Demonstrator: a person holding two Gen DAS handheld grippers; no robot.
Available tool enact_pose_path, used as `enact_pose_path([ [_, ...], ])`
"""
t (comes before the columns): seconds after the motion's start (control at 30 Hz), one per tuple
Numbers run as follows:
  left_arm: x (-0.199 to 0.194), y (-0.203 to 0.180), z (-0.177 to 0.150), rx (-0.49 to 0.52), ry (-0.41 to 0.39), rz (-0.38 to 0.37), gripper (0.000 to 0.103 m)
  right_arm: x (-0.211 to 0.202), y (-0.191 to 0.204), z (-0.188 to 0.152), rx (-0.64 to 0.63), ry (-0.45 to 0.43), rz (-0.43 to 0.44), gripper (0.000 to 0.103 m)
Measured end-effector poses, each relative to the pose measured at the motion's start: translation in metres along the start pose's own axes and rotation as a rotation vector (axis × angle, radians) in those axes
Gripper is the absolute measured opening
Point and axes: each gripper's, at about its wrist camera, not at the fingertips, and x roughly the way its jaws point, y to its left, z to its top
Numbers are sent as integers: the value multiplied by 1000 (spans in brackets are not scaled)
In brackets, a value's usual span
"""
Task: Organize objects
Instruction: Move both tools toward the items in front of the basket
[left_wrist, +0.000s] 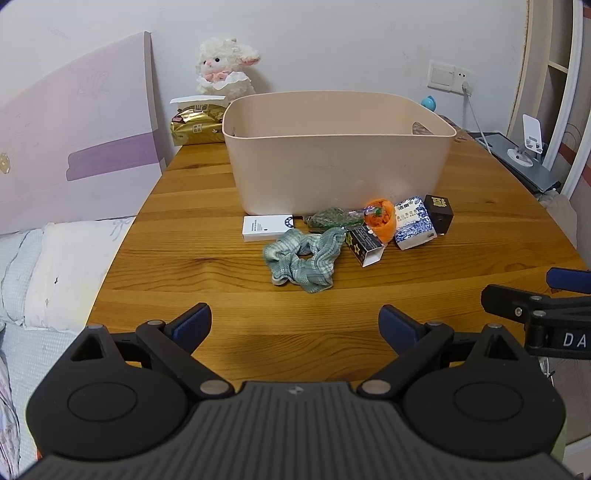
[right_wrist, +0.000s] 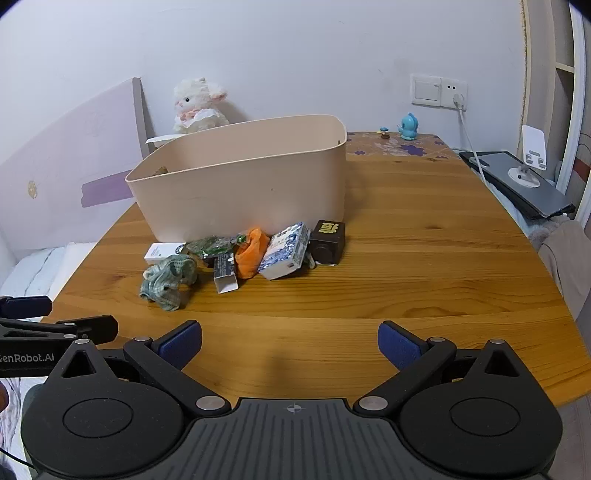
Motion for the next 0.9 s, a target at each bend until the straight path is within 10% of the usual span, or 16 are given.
enact_pose_path([
  [0.9,8,0,5,-10,22,-14,98,6,-6,3,13,8,-12,103],
])
